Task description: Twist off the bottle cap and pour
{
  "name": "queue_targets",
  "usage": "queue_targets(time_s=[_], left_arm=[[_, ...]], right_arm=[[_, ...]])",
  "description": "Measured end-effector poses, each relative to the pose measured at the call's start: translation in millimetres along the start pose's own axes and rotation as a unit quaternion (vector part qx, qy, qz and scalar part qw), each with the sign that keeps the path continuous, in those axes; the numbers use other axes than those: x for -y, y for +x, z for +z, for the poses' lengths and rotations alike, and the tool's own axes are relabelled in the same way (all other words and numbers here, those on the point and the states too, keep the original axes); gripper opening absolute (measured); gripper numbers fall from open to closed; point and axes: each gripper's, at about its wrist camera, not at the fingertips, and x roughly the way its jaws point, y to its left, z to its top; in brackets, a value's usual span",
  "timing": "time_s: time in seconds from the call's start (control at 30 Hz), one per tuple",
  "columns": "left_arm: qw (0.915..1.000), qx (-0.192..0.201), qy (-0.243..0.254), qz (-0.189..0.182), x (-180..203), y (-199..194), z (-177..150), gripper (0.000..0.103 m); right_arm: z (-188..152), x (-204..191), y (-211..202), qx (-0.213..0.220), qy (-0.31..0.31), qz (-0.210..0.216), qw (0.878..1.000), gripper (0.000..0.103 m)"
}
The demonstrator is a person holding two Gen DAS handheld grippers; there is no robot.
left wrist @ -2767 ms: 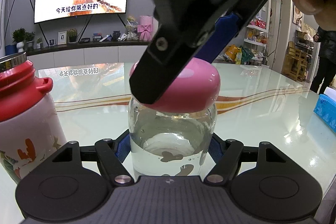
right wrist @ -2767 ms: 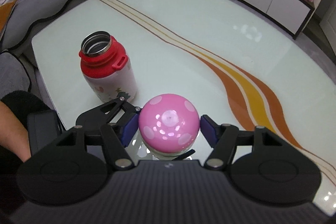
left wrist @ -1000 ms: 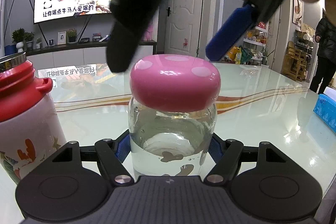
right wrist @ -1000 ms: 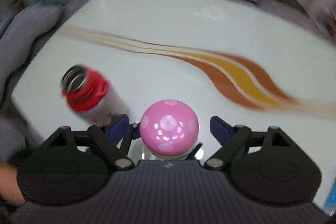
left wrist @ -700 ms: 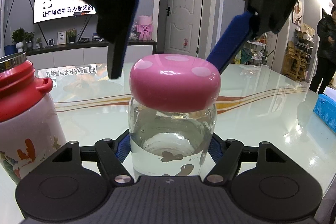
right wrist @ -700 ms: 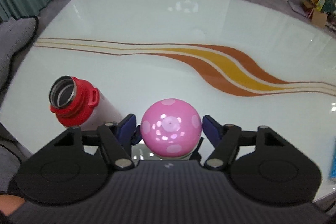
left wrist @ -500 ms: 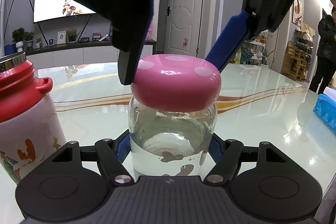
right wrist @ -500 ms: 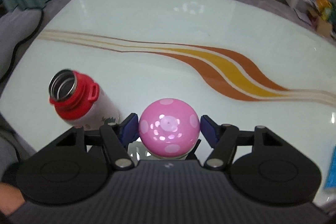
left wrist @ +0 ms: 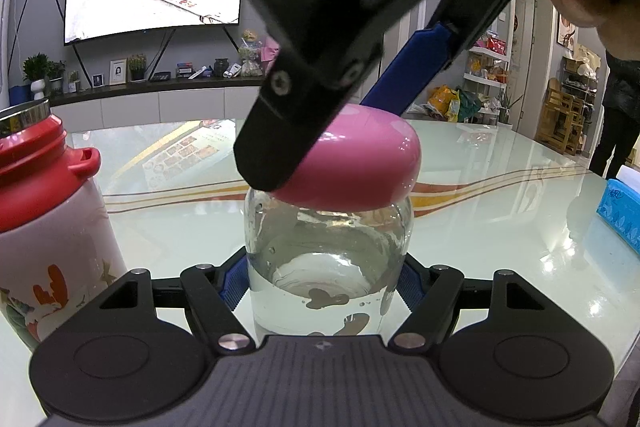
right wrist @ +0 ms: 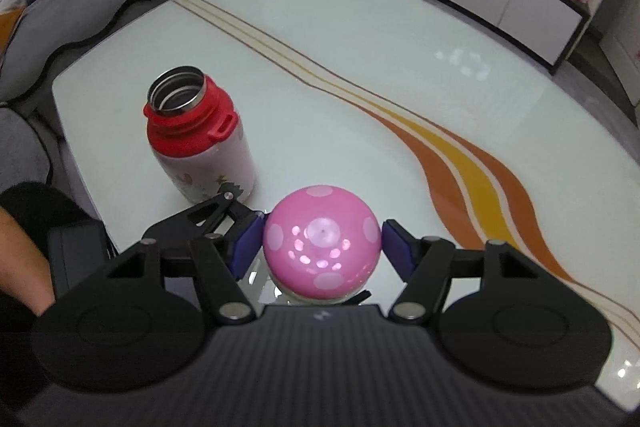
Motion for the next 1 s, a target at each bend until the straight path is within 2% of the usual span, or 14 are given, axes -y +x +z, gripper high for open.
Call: queue_targets(time_s=[0.1, 0.17, 0.23, 0.27, 0.37, 0.43, 0.57, 0.67, 0.77, 0.9, 1.0], left_arm=[[1.0000, -0.001, 0.001, -0.002, -3.4, 0.8, 0.2, 0.075], [1.0000, 0.000, 0.001, -0.002, -3.9, 1.0, 0.2, 0.075], [1.0000, 0.000, 0.001, 0.000, -0.7, -0.3, 0.6, 0.075], [1.0000, -0.001, 0.001, -0.001, -1.0, -0.1, 0.8, 0.075], [1.0000, -0.001, 0.001, -0.001, -1.4, 0.0, 1.1, 0.075], [1.0000, -0.001, 0.001, -0.001, -1.6, 0.1, 1.1, 0.075], [1.0000, -0.001, 0.000, -0.001, -1.7, 0.4, 1.2, 0.075], [1.0000, -0.002, 0.000, -0.002, -0.5, -0.1, 0.7, 0.075], [1.0000, -0.002, 0.001, -0.002, -0.2, -0.4, 0.1, 0.075], [1.0000, -0.002, 0.001, -0.002, -0.7, 0.4, 0.3, 0.075], [1.0000, -0.002, 0.001, -0.003, -1.2, 0.4, 0.4, 0.075]], right_arm=[[-0.3, 0.3, -3.5, -0.002, 0.003, 0.001, 1.000, 0.066], [0.2, 2.1, -4.9, -0.001, 0.019, -0.004, 1.000, 0.071], [0.1, 0.2, -8.5, 0.004, 0.030, -0.008, 1.000, 0.086], [0.8, 0.1, -10.5, 0.010, 0.041, -0.004, 0.999, 0.088], [3.2, -2.1, -16.4, 0.021, 0.075, 0.000, 0.997, 0.089], [6.3, -9.3, -19.6, 0.027, 0.102, -0.018, 0.994, 0.089], [11.5, -21.5, -16.5, 0.009, 0.180, -0.064, 0.982, 0.087], [11.4, -24.7, -11.3, -0.002, 0.195, -0.086, 0.977, 0.084], [11.7, -23.0, -7.8, -0.011, 0.205, -0.102, 0.973, 0.076], [11.0, -17.3, -3.7, -0.023, 0.209, -0.105, 0.972, 0.065], [10.3, -13.8, 1.5, -0.021, 0.204, -0.097, 0.974, 0.065]])
